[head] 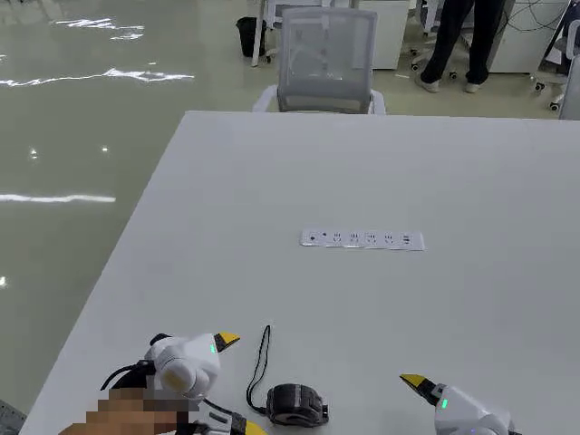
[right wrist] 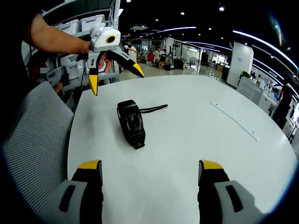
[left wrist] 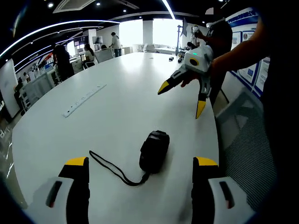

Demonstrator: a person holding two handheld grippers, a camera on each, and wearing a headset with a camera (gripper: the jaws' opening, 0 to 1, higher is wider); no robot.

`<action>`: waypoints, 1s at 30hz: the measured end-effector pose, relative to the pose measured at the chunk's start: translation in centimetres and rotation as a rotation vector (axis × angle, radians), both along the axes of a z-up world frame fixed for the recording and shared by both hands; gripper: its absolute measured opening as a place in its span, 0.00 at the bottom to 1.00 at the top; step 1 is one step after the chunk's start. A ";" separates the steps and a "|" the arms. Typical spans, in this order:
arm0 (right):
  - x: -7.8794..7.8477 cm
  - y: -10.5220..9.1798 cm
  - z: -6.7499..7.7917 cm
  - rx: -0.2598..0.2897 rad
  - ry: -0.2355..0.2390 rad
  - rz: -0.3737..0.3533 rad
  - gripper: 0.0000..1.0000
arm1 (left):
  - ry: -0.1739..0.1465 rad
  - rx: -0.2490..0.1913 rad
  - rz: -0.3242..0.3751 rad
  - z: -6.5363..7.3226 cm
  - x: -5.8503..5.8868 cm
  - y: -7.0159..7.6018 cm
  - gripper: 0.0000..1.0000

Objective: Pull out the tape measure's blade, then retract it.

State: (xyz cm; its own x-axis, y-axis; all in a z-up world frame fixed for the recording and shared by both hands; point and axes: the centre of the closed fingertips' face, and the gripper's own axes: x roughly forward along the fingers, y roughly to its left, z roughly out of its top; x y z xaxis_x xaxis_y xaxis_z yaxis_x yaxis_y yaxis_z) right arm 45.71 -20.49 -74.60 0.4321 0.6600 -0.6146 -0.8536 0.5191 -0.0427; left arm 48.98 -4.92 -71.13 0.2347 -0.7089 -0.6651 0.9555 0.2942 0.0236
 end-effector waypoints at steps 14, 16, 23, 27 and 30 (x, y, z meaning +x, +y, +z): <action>1.0 4.0 -0.6 -0.009 0.007 0.168 0.69 | 0.044 0.100 -0.145 -2.6 -0.8 -2.6 0.78; 1.0 4.7 -0.8 -0.010 0.011 0.196 0.66 | 0.050 0.112 -0.155 -3.0 -0.9 -2.8 0.74; 1.3 6.1 -1.8 -0.031 0.018 0.255 0.56 | 0.050 0.167 -0.191 -4.2 -0.9 -2.8 0.65; 1.3 6.4 -2.2 -0.055 0.015 0.285 0.52 | 0.062 0.183 -0.202 -4.6 -1.0 -2.9 0.59; 1.2 6.6 -2.9 -0.089 0.024 0.319 0.49 | 0.086 0.192 -0.220 -5.1 -1.1 -3.5 0.56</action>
State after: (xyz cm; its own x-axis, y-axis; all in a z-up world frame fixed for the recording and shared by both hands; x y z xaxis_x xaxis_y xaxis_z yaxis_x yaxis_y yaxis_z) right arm 46.91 -13.86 -77.50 0.1971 0.7032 -0.6831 -0.9739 0.2205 -0.0539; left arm 47.84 -8.37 -76.27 0.0260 -0.5962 -0.8024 0.9966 0.0778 -0.0255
